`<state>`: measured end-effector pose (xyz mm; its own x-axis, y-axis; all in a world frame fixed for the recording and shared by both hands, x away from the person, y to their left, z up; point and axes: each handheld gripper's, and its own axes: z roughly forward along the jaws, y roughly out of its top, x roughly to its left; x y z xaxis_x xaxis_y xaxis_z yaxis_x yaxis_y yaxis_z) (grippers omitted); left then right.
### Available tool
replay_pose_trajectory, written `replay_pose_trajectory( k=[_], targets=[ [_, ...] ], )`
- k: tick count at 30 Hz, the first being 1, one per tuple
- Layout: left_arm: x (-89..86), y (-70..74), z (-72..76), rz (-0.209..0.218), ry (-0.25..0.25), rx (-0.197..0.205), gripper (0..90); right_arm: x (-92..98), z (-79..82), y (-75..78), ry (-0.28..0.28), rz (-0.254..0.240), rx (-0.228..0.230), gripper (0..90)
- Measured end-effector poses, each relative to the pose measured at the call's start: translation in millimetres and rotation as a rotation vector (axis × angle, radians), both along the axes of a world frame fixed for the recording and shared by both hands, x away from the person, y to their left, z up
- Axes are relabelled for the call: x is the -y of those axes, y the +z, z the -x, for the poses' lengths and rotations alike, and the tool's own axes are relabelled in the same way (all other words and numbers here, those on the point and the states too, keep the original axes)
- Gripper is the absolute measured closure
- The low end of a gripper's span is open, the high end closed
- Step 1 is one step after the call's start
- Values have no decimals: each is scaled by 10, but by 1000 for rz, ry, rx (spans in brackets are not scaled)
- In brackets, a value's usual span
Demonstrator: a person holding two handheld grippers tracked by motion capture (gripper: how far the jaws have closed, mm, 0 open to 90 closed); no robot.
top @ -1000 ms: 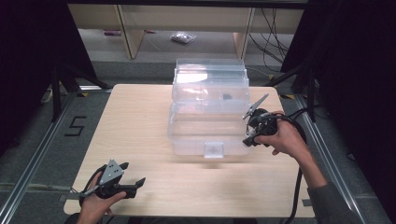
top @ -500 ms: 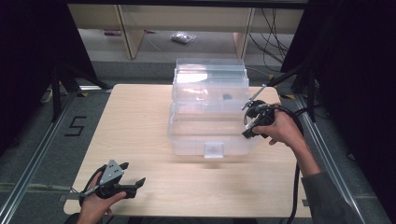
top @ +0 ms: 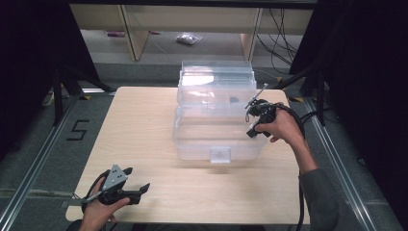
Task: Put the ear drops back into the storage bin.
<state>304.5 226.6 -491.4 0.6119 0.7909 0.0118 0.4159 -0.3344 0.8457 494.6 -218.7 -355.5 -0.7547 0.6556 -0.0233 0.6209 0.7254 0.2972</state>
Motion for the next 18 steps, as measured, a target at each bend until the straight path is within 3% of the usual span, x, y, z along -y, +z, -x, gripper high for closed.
replay_pose_trajectory(
  k=[9, 17, 18],
  targets=[
    [3, -8, -6, 12, -3, 2, 155, -16, -156, -197, -28, 11, -26, 601],
    [-1, 0, -2, -1, 0, -1, 155, -74, -243, -341, -24, 41, -42, 601],
    [-19, 1, -13, -28, -9, 0, 155, -85, -247, -351, -33, 38, -52, 601]
  ],
)
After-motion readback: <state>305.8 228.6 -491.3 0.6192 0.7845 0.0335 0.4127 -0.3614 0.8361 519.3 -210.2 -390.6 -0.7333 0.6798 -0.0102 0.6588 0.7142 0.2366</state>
